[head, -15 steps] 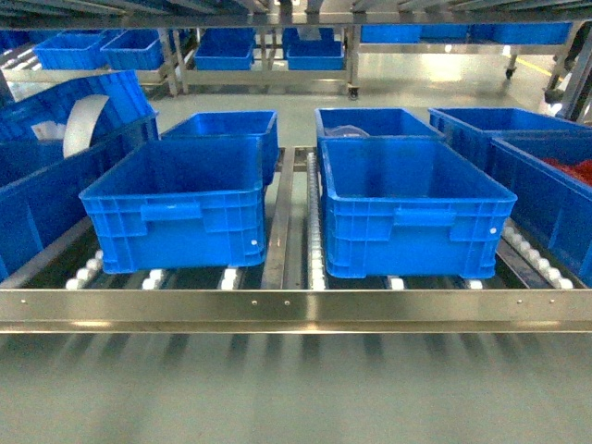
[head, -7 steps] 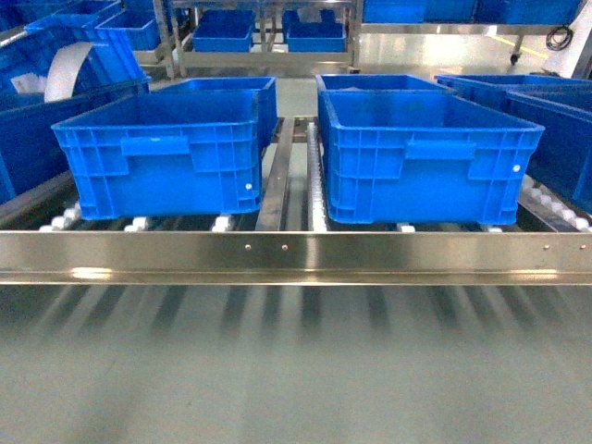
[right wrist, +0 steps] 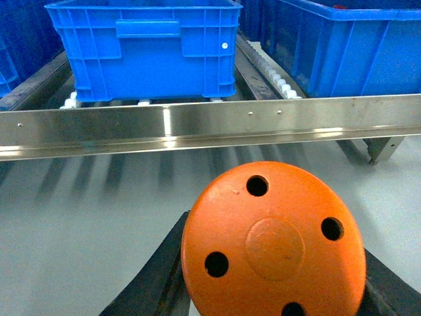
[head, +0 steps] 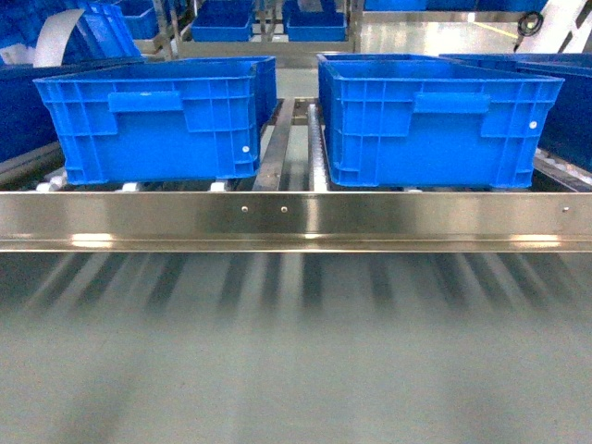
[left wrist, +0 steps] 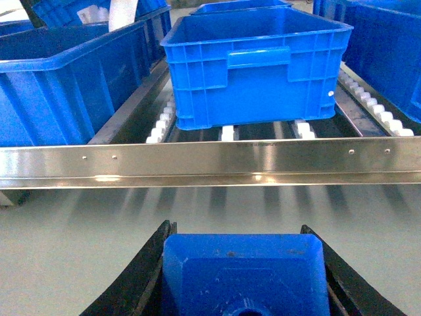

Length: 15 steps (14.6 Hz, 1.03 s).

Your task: Sort blue parts and orange caps into right shelf containers

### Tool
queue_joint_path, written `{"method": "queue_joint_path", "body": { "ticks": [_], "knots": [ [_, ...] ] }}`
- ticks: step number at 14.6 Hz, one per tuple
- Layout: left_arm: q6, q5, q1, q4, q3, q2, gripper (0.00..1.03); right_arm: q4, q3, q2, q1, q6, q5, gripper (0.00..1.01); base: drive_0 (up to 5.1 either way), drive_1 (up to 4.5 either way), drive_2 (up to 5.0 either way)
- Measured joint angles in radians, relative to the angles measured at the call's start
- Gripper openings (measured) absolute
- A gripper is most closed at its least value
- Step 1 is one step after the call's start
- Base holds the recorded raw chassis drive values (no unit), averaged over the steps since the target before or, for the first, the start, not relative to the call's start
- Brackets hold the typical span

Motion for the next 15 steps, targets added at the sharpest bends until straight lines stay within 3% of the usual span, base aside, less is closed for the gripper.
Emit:
{"method": "queue_joint_path", "body": {
  "ticks": [15],
  "knots": [
    [0.0,-0.002,0.001,0.0,0.0,-0.002,0.44,0.002,0.0,0.0,0.0,0.0,0.0,0.43,0.0,3.93,-3.9]
  ]
}}
